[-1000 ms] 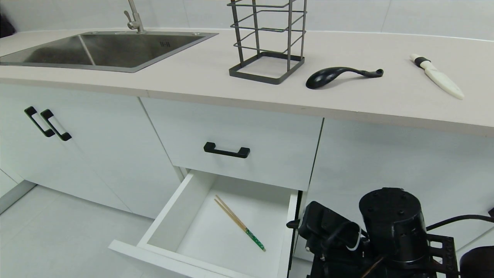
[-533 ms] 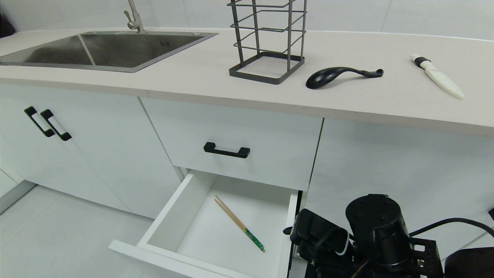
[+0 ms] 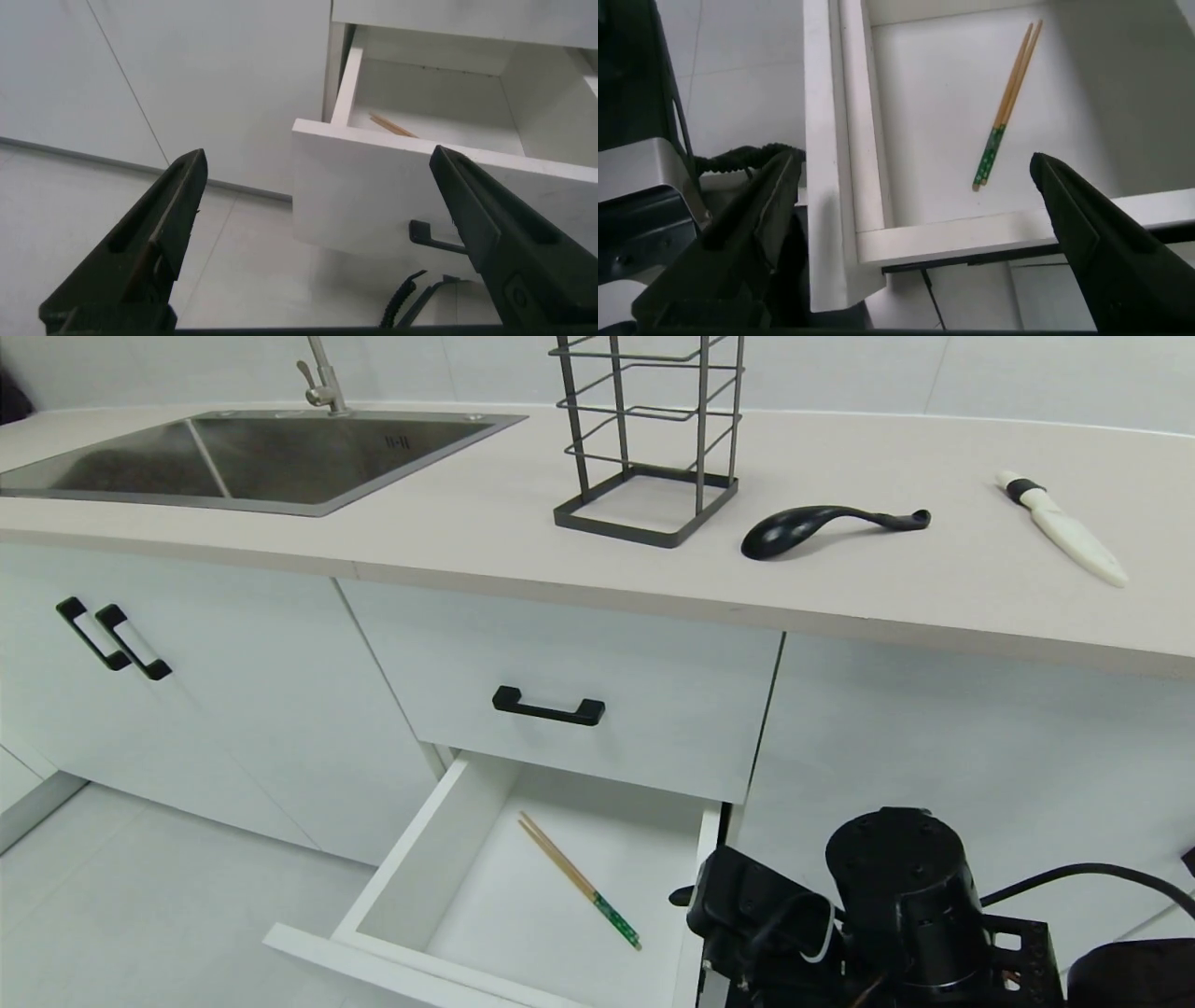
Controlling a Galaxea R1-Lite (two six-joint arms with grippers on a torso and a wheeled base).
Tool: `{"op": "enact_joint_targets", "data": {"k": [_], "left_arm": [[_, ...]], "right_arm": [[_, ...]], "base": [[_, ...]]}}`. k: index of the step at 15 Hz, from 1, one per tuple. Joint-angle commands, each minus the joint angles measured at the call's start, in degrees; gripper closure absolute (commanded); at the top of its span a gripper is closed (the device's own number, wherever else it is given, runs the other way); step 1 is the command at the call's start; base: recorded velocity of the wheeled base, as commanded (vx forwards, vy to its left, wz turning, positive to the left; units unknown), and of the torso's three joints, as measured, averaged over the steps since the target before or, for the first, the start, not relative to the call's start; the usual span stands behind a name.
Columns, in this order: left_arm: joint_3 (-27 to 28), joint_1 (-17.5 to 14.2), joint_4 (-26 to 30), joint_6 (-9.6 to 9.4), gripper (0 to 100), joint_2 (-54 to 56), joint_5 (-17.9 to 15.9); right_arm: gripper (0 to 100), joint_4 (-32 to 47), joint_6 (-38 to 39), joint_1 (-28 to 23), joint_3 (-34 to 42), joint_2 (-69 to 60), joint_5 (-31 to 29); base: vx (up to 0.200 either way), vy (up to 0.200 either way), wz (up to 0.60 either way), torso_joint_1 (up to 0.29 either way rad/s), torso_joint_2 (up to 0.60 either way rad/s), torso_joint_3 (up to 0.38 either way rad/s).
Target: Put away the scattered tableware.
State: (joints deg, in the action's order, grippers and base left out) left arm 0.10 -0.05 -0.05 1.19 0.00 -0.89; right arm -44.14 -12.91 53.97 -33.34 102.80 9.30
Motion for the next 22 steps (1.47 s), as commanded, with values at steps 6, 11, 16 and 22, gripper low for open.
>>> {"op": "enact_joint_targets", "data": {"k": [6, 11, 16, 22], "left_arm": [[0.0, 0.0, 0.0, 0.04, 0, 0.0, 0.0], [0.0, 0.0, 0.0, 0.04, 0, 0.0, 0.0], [0.0, 0.0, 0.0, 0.04, 0, 0.0, 0.0], [0.0, 0.0, 0.0, 0.04, 0, 0.0, 0.0]], "right_arm": [[0, -0.1, 0.0, 0.6, 0.0, 0.1, 0.0], [0, -0.1, 0.0, 0.6, -0.6, 0.2, -0.1], [0, 0.6, 0.0, 0.6, -4.1, 0.8, 0.0], [0, 2.8, 0.2, 0.2, -8.9, 2.7, 0.4]], "base": [[0.0, 0.0, 0.0, 0.23, -0.38, -0.197], [0.0, 0.0, 0.0, 0.213, -0.52, -0.204], [0.0, 0.0, 0.0, 0.221, -0.49, -0.225], [0.0, 0.0, 0.0, 0.312, -0.5, -0.241]]}}
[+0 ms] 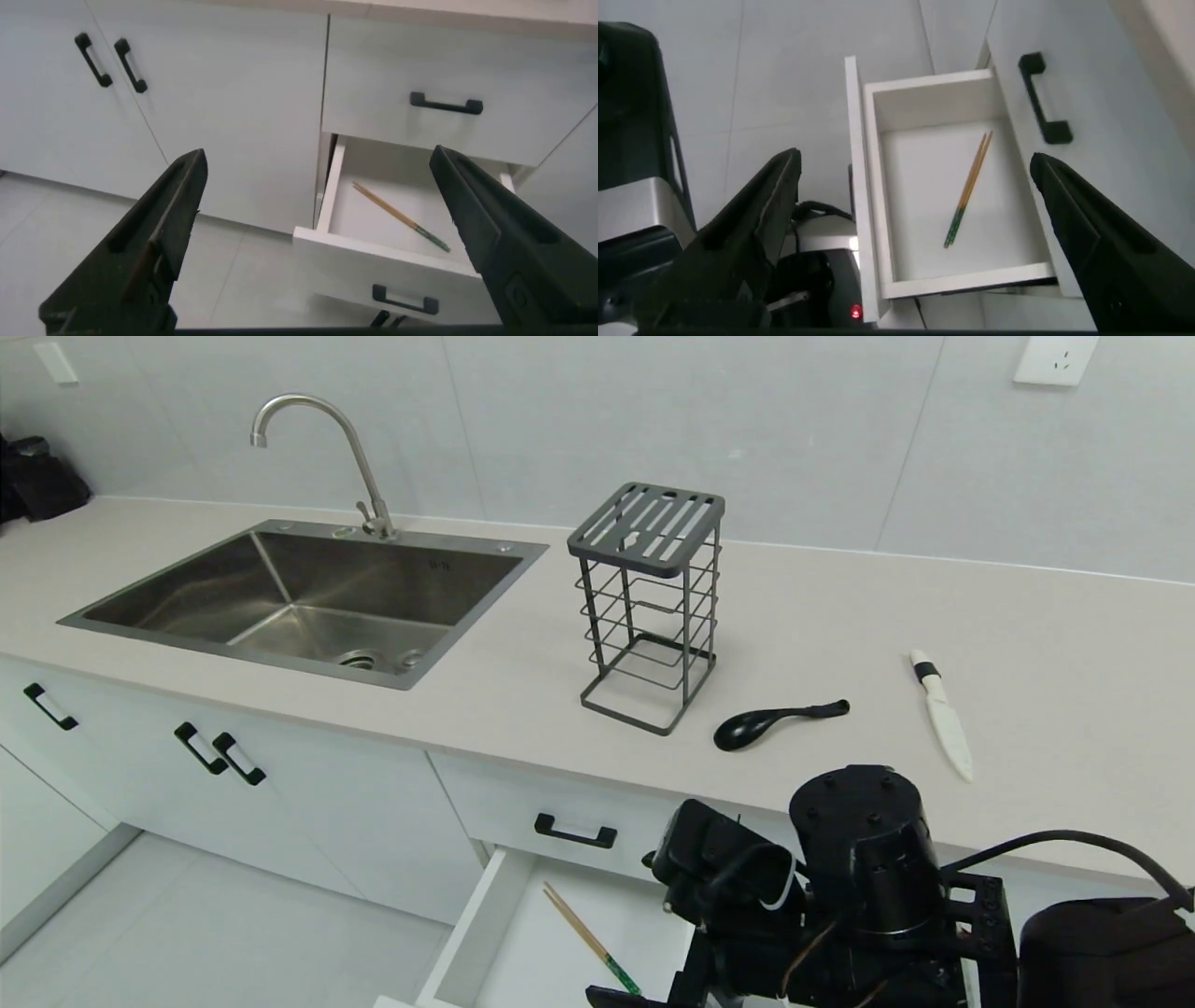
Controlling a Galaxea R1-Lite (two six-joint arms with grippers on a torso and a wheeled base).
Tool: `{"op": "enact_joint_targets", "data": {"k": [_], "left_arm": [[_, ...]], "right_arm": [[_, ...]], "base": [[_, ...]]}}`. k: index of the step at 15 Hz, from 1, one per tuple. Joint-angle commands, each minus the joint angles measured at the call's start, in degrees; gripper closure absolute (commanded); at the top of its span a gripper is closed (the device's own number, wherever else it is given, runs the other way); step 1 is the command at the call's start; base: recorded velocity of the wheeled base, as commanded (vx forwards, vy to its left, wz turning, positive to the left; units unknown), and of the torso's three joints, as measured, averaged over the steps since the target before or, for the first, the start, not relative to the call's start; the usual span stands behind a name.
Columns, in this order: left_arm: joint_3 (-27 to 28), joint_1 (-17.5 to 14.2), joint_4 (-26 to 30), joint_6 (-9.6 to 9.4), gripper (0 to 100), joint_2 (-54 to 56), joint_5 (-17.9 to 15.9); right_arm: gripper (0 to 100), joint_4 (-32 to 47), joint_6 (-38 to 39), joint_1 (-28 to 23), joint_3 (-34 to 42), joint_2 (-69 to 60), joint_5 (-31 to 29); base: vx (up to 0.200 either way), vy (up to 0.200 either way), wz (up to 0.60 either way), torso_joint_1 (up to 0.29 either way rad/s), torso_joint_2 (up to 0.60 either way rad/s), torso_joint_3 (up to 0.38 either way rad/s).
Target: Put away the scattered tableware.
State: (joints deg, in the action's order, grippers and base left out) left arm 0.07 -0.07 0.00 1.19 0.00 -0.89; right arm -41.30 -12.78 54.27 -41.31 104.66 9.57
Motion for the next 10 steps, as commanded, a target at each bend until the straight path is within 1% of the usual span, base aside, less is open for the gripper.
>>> {"op": "enact_joint_targets", "data": {"k": [1, 4, 6, 7, 8, 10], "left_arm": [[0.0, 0.0, -0.1, 0.04, 0, 0.0, 0.0], [0.0, 0.0, -0.1, 0.04, 0, 0.0, -0.1], [0.0, 0.0, -0.1, 0.04, 0, 0.0, 0.0], [0.0, 0.0, -0.1, 0.04, 0, 0.0, -0.1], [0.0, 0.0, -0.1, 0.04, 0, 0.0, 0.0], [0.0, 0.0, -0.1, 0.04, 0, 0.0, -0.1]], "right_arm": [[0, 0.0, 0.1, -0.2, -1.3, 1.1, 1.0], [0, -1.8, 2.6, -1.6, -1.8, 1.8, 5.2], [0, -2.1, 2.6, -3.2, -1.6, 2.0, 5.3], [0, -2.4, 2.8, -4.0, -1.4, 1.8, 4.3], [0, -2.5, 2.8, -4.3, -1.0, 1.5, 3.5], [0, -2.5, 4.3, -6.2, 2.3, 0.2, -1.6]], "base": [[0.0, 0.0, 0.0, 0.281, -0.54, -0.256], [0.0, 0.0, 0.0, 0.284, -0.55, -0.266], [0.0, 0.0, 0.0, 0.29, -0.57, -0.283], [0.0, 0.0, 0.0, 0.286, -0.54, -0.261], [0.0, 0.0, 0.0, 0.163, -0.31, -0.144], [0.0, 0.0, 0.0, 0.076, -0.13, -0.066]]}}
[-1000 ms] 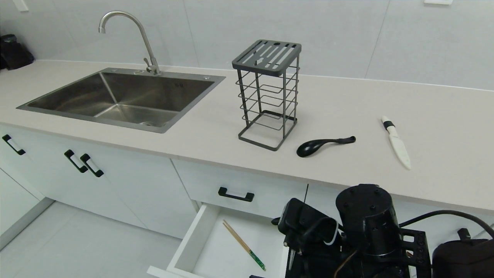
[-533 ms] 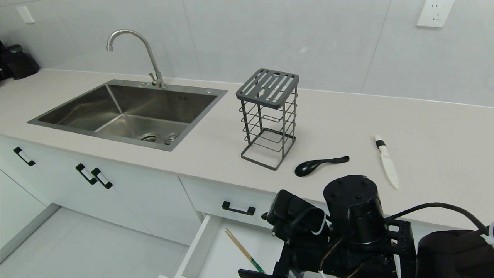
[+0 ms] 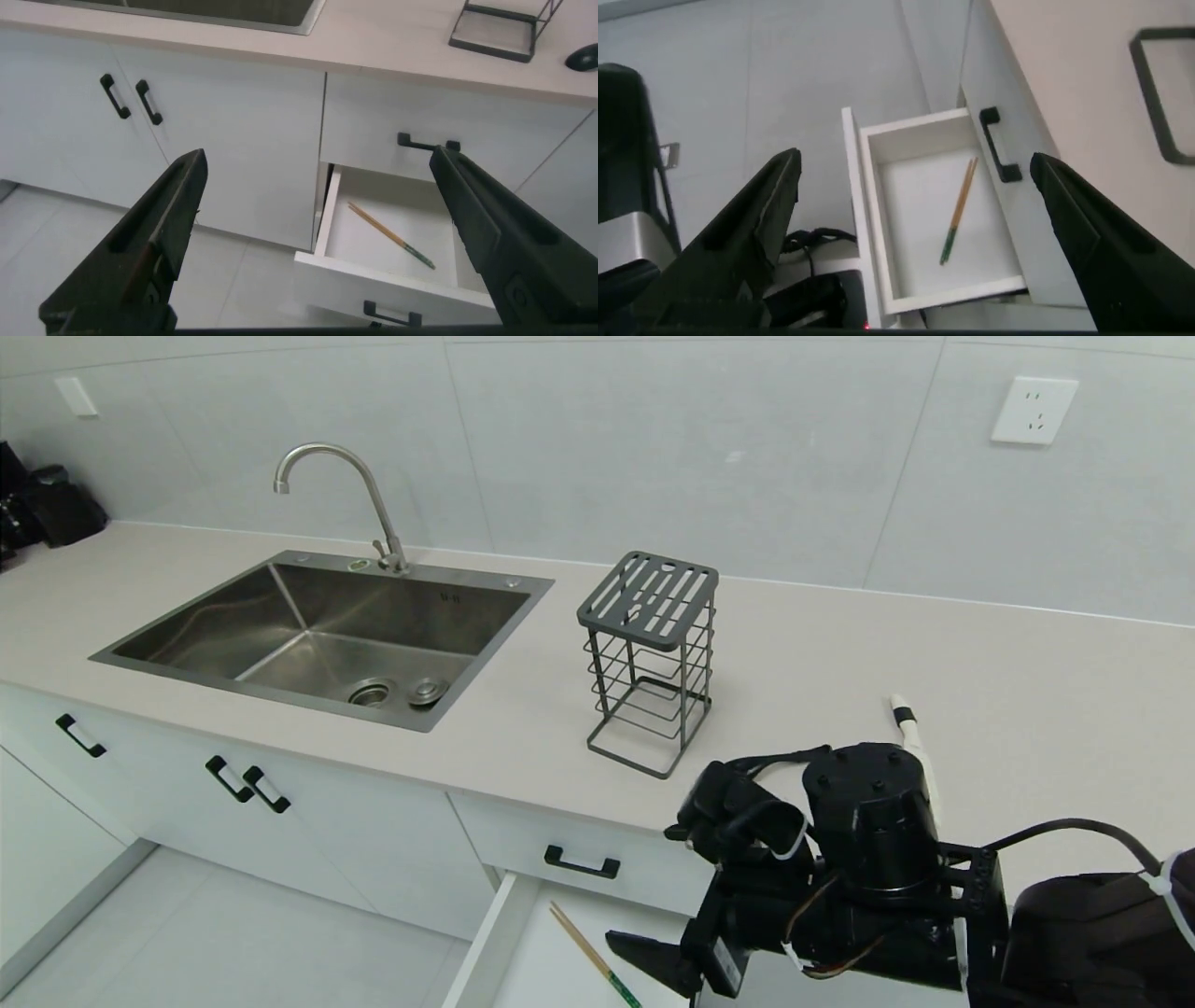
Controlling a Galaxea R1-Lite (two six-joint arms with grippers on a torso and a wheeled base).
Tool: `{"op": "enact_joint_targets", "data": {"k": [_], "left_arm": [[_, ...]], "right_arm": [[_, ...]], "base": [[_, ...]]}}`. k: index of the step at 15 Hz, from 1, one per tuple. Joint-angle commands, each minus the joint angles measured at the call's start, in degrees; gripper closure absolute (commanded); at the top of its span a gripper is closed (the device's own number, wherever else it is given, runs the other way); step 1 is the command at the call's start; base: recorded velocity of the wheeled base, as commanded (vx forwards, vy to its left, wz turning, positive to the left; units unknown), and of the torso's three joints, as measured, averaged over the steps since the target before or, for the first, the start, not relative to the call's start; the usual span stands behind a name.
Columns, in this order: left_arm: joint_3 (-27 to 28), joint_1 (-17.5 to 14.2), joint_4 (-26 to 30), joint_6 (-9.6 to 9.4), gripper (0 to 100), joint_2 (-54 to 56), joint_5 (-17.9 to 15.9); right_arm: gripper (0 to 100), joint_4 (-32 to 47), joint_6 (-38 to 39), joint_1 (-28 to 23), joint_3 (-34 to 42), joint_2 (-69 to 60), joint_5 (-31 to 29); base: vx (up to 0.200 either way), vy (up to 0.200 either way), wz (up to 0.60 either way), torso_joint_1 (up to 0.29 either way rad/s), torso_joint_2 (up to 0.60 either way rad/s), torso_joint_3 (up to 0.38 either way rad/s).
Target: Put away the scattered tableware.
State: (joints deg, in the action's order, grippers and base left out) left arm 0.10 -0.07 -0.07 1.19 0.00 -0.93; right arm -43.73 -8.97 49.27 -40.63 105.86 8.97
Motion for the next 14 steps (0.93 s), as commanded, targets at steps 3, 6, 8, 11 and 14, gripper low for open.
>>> {"op": "enact_joint_targets", "data": {"k": [3, 6, 8, 11, 14], "left_arm": [[0.0, 0.0, 0.0, 0.04, 0, 0.0, 0.0], [0.0, 0.0, 0.0, 0.04, 0, 0.0, 0.0], [0.0, 0.0, 0.0, 0.04, 0, 0.0, 0.0], [0.0, 0.0, 0.0, 0.04, 0, 0.0, 0.0], [0.0, 0.0, 0.1, 0.04, 0, 0.0, 0.0]], "right_arm": [[0, -1.1, 3.0, -4.7, 2.1, -1.6, -4.0], [0, -1.1, 2.5, -8.3, 2.4, -1.9, -4.5], [0, -1.1, 0.4, -11.3, 2.7, -2.0, -4.2], [0, -1.4, -3.4, -19.7, 2.6, -2.2, -0.4], [0, -1.4, -5.9, -24.2, 1.8, -1.4, 0.0]], "base": [[0.0, 0.0, 0.0, 0.011, -0.02, -0.009], [0.0, 0.0, 0.0, 0.0, 0.0, 0.0], [0.0, 0.0, 0.0, 0.0, 0.0, 0.0], [0.0, 0.0, 0.0, 0.0, 0.0, 0.0], [0.0, 0.0, 0.0, 0.0, 0.0, 0.0]]}}
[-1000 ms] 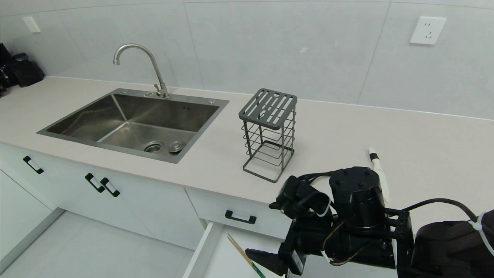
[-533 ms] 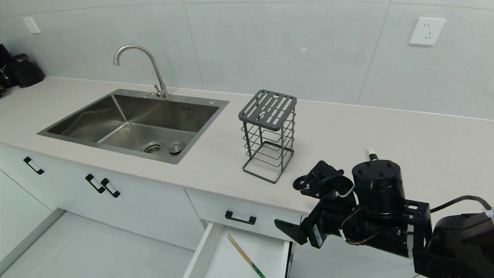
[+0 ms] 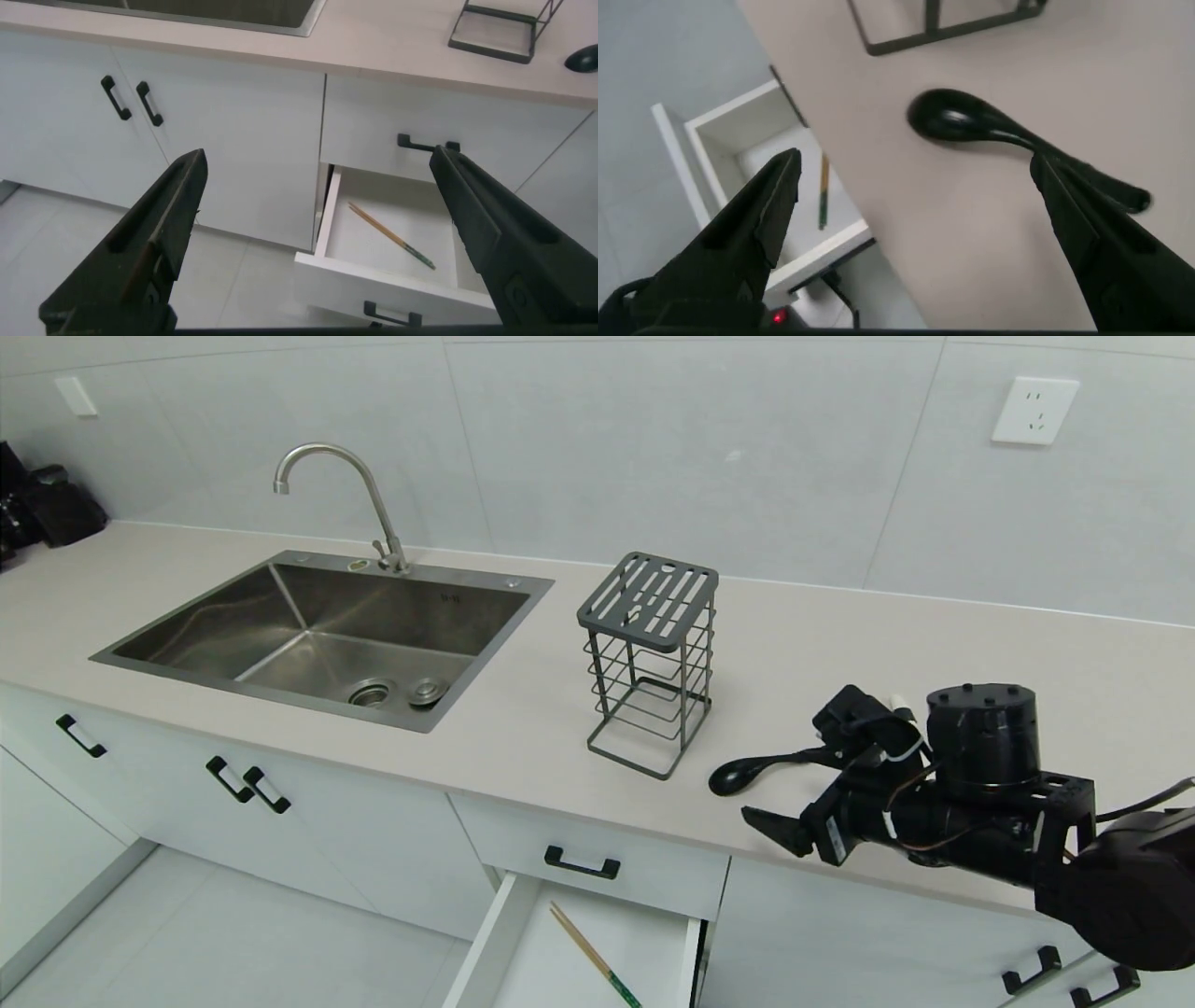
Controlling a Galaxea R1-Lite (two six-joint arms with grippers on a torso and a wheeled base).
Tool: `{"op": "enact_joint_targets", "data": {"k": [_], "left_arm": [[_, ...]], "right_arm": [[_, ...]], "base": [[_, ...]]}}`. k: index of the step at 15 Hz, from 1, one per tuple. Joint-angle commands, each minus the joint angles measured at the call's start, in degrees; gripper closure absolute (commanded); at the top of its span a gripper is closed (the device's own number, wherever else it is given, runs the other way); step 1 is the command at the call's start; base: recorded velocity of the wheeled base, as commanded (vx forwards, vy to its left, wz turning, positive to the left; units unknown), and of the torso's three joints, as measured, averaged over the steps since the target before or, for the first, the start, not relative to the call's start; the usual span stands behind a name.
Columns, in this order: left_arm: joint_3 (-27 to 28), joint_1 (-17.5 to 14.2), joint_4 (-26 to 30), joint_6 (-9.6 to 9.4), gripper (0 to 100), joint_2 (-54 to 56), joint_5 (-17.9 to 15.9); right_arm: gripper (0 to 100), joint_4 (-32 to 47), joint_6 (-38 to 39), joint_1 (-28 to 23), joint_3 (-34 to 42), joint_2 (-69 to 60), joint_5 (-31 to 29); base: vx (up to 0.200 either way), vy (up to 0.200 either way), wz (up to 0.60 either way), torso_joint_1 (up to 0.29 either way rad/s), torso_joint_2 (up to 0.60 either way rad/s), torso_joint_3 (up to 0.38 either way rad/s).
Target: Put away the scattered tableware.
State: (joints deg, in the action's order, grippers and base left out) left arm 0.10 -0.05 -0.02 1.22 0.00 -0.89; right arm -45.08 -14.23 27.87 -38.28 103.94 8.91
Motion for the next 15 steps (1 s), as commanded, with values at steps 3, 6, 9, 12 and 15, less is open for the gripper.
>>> {"op": "enact_joint_targets", "data": {"k": [3, 6, 9, 12, 15], "left_arm": [[0.0, 0.0, -0.1, 0.01, 0, 0.0, 0.0], [0.0, 0.0, -0.1, 0.01, 0, 0.0, 0.0], [0.0, 0.0, -0.1, 0.01, 0, 0.0, -0.1], [0.0, 0.0, -0.1, 0.01, 0, 0.0, -0.1], [0.0, 0.0, -0.1, 0.01, 0, 0.0, 0.0]], "right_arm": [[0, -1.3, -1.2, -7.6, -5.6, 4.9, 2.3], [0, -2.2, -1.2, -7.9, -8.6, 10.2, 2.5], [0, -3.6, -1.2, -7.9, -9.9, 12.6, 5.8], [0, -3.5, -1.2, -7.9, -9.6, 12.9, 6.7], [0, -3.5, -1.2, -7.7, -9.9, 13.6, 6.6]], "base": [[0.0, 0.0, 0.0, 0.0, 0.0, 0.0], [0.0, 0.0, 0.0, 0.0, 0.0, 0.0], [0.0, 0.0, 0.0, 0.0, 0.0, 0.0], [0.0, 0.0, 0.0, 0.0, 0.0, 0.0], [0.0, 0.0, 0.0, 0.0, 0.0, 0.0]]}}
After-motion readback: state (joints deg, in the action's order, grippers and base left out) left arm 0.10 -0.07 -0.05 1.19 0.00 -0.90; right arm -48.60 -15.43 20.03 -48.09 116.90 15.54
